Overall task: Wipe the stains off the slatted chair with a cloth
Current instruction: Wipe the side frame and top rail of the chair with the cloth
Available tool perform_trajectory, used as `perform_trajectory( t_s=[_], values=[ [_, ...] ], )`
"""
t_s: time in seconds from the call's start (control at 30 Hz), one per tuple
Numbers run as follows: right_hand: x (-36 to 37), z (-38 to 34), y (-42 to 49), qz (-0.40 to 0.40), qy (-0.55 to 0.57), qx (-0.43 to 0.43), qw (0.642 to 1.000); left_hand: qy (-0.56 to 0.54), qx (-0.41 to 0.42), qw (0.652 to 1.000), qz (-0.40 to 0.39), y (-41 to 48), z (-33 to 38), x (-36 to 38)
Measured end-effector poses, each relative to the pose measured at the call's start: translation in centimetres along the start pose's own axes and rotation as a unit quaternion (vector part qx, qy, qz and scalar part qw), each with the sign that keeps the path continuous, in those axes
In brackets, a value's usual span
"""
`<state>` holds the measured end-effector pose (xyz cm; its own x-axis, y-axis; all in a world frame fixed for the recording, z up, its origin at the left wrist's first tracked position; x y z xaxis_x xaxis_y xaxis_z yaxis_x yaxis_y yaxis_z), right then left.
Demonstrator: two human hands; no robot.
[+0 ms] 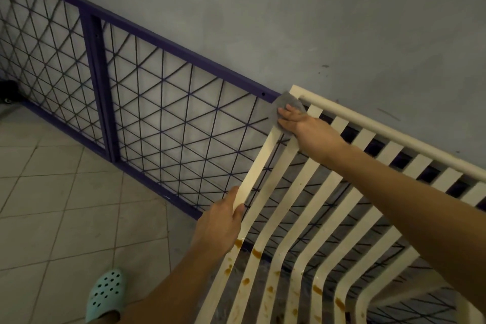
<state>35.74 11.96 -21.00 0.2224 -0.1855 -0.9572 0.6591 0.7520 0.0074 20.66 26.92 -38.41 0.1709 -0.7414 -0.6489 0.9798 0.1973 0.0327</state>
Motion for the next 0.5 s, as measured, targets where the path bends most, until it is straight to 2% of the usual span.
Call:
perform_trajectory(
  t_s=[0.1,0.17,0.37,0.5],
  values=[
    [1.4,-2.4,-0.6,-0.047,0.002,-0.050,0.998,0.005,0.001,1.000,0.004,0.0,0.2,0.1],
    [1.6,-2.4,-0.7,-0.051,-0.001,-0.066,0.996,0.005,0.007,1.000,0.006,-0.1,0.2,0.0],
    [-1.5,2.8,1.2,0.002,-0.028,-0.025,0.999,0.003,0.001,1.000,0.002,-0.1,0.1,0.1],
    [-1.4,2.8,1.3,0.020,-0.021,-0.008,1.000,0.002,-0.005,1.000,0.000,0.1,0.3,0.0]
  ],
)
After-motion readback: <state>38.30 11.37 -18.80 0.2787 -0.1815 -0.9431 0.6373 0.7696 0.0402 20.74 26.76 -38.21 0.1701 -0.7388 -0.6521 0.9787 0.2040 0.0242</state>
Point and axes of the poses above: each hand's wrist, its own y-axis towards the middle knuckle, its own x-axis out of the palm, z = x × y, the point moved 2 cm from there along y, towards the middle knuckle, and after that the axes turned 7 degrees about -x, right-handed, at the moved point
